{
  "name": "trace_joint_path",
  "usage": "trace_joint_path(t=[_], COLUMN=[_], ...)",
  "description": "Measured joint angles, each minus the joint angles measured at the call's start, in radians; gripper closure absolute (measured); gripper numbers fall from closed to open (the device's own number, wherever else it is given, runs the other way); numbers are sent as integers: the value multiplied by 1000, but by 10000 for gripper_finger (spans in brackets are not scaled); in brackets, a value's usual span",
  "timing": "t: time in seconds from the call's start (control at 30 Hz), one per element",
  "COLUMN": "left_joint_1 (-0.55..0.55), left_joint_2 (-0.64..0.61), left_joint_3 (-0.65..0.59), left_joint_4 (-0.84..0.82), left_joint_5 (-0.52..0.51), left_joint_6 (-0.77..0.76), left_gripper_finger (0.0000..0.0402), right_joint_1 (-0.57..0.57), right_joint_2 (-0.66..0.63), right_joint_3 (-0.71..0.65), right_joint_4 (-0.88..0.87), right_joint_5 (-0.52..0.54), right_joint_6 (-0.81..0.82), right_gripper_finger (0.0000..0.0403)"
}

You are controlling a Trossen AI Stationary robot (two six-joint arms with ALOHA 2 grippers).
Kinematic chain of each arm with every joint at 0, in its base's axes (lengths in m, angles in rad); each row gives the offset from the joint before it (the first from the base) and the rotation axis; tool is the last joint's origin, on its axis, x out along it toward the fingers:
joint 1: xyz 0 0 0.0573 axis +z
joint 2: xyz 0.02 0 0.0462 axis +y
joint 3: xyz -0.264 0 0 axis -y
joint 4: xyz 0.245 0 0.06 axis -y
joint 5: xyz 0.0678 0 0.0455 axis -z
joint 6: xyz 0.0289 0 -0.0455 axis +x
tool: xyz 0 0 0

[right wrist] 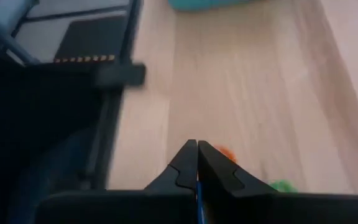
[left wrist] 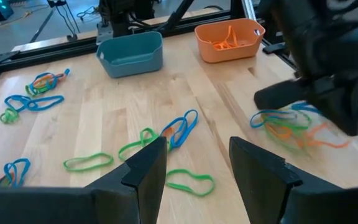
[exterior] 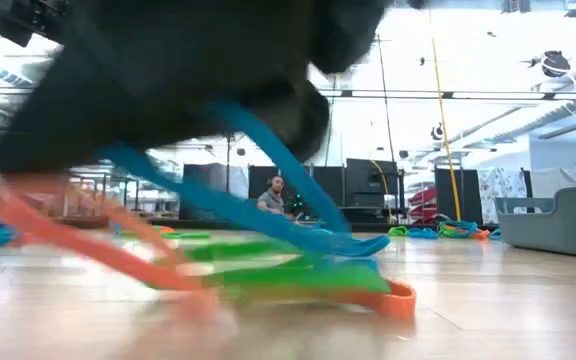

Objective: Sort rubber bands into baskets
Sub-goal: Put the orange rubber band into the orange bin, then put the orange rubberband into the orange bin

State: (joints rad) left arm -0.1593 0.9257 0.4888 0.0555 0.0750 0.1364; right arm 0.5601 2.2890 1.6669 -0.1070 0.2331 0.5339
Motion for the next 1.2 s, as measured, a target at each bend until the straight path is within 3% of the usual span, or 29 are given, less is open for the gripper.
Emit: trace_joint_path(t=[0.47, 0.73, 1.2], left_joint_1=[0, 0, 0], left_joint_2=[0, 0, 0], left_joint_3=[-1, -1, -1], left_joint_4=[-47, -46, -46], left_joint_5=[0, 0, 0], left_joint_6=[-18, -20, -22], left_gripper_finger=[219, 219, 219], right_joint_1=[-9, -2, -2], right_joint_2=[-8, -8, -9], right_joint_3=[170, 183, 183], right_joint_4=[-296, -492, -518], right_joint_5=[83, -7, -1], right_joint_6=[34, 207, 211], right_gripper_finger=[403, 400, 263])
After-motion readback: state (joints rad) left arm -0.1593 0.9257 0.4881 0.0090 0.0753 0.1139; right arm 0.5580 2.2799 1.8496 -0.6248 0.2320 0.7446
